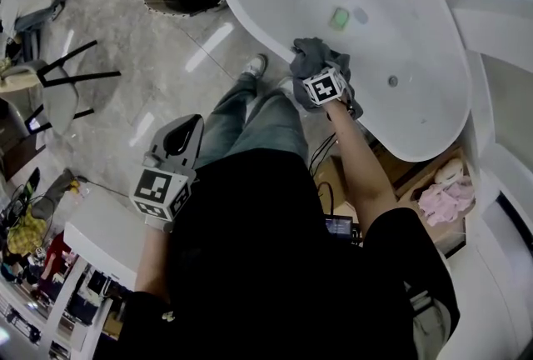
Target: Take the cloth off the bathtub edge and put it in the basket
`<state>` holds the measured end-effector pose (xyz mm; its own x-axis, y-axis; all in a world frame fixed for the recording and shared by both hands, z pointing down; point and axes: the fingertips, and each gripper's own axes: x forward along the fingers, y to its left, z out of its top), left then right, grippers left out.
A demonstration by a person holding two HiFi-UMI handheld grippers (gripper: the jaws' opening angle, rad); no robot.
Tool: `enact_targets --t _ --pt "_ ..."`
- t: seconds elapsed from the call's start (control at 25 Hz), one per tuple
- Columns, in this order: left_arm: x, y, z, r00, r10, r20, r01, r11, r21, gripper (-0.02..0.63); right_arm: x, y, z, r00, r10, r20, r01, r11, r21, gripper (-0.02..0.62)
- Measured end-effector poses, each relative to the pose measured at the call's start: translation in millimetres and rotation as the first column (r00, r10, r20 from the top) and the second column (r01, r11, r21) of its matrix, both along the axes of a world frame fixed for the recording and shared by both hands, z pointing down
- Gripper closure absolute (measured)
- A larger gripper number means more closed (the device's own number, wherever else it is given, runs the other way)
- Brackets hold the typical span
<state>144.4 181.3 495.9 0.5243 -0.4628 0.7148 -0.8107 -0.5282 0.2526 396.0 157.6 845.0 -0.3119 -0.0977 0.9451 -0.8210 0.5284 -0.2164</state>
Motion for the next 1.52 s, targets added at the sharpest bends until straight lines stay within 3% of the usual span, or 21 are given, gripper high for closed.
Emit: enact_targets --t 0.2,0.32,0.6,0.84,1.12,1.52 --pt "4 2 -1 1.0 0.009 -0.003 -0.009 1.0 0.001 0.594 -4 0 11 0.999 -0.042 -0.017 0.042 0.999 -0.008 0.167" --pt "8 1 -3 1.0 0.026 0.001 -0.026 1.0 0.011 0.594 -4 -3 5 0.997 -0.073 -0.029 0.073 0.997 0.002 0.261" --pt "13 2 -10 0.999 0.044 0.002 -0.044 0.999 0.025 0.594 -7 -2 -12 0.991 -0.125 -0.049 0.126 0.992 0.02 0.355" --pt "15 -4 -18 0.999 0.041 -0.02 -0.04 0.998 0.041 0.594 -5 -2 -35 0.996 -0.089 -0.03 0.089 0.996 0.02 0.491" --pt "14 -13 -28 0.998 0.039 -0.043 -0.036 0.997 0.068 0.594 -12 2 -72 0.999 -0.038 0.019 0.037 0.997 0.071 0.502" --pt "8 -32 -57 0.996 0.042 -0.079 -0.031 0.99 0.137 0.594 -33 -12 -178 0.988 0.036 0.153 -0.064 0.982 0.18 0.505"
